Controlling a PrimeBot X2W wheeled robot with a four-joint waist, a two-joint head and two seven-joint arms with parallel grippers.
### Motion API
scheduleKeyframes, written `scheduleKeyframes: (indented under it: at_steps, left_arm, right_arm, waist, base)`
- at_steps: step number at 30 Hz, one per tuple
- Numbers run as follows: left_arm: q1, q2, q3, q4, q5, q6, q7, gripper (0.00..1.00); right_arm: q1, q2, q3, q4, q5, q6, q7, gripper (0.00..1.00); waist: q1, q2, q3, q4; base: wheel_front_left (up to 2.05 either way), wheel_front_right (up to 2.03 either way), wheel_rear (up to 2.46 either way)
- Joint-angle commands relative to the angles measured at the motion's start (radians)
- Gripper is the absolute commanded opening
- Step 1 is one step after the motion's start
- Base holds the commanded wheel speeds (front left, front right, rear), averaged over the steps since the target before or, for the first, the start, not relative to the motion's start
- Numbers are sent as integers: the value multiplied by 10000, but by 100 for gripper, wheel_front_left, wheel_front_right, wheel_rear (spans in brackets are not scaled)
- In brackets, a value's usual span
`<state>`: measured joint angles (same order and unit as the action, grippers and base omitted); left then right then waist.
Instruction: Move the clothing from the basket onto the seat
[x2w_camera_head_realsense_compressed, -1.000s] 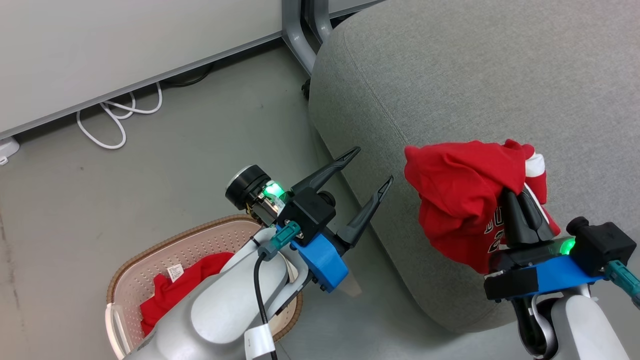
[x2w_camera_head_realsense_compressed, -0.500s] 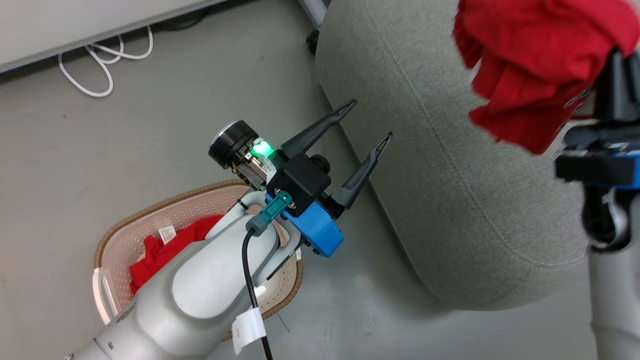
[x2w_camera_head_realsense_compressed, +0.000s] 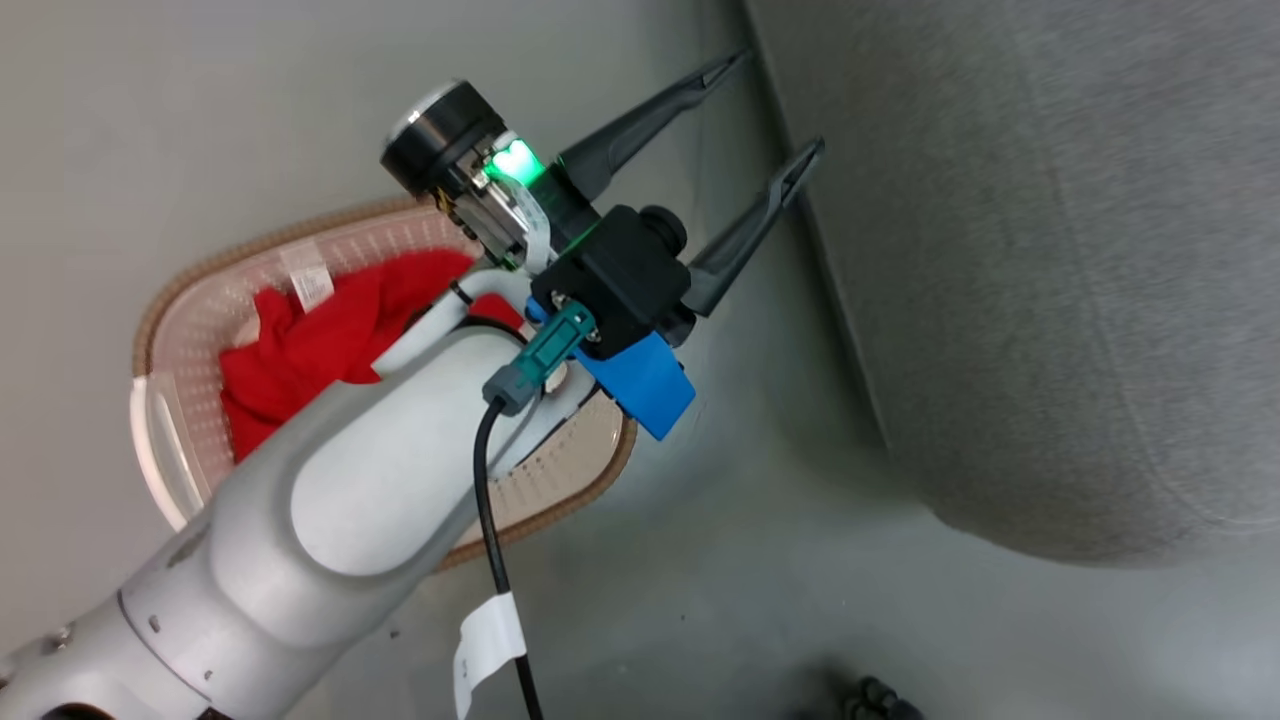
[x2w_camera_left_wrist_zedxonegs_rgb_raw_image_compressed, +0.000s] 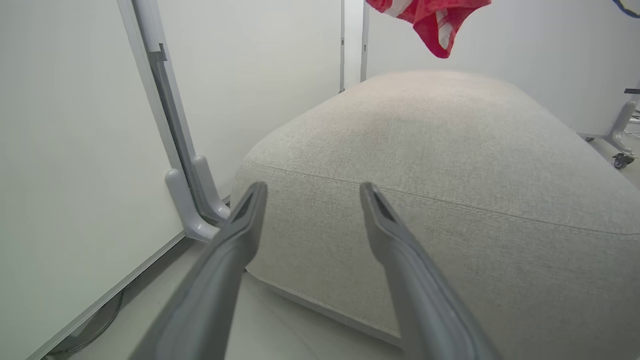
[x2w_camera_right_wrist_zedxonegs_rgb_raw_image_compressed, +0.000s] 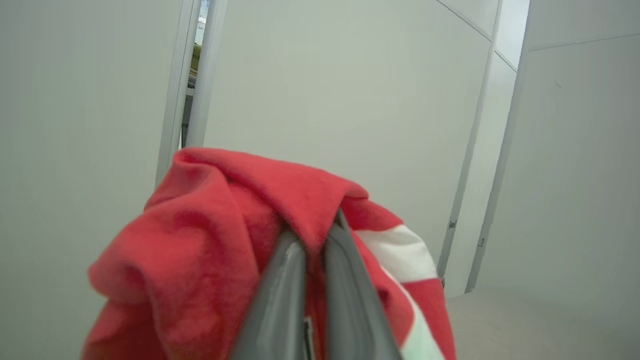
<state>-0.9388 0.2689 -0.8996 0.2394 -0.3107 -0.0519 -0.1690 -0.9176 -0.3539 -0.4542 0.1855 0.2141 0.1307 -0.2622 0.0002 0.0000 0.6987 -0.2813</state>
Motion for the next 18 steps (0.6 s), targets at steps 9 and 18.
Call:
scheduleKeyframes:
  at_steps: [9,18]
  left_arm:
    - [-521,306,-52,-382,261,45,155,100]
    - [-351,538,-6,-460,145,146,105,100]
  right_arm:
    - [-659,-452,-242,3098,-473,-1,-47,0]
    - [-448,-253,-366,4956,-658,-1,-42,0]
  waist:
    - [-2,0,1687,369]
    - [-2,0,1653,391]
  base:
    - [0,0,0]
    - [0,0,0]
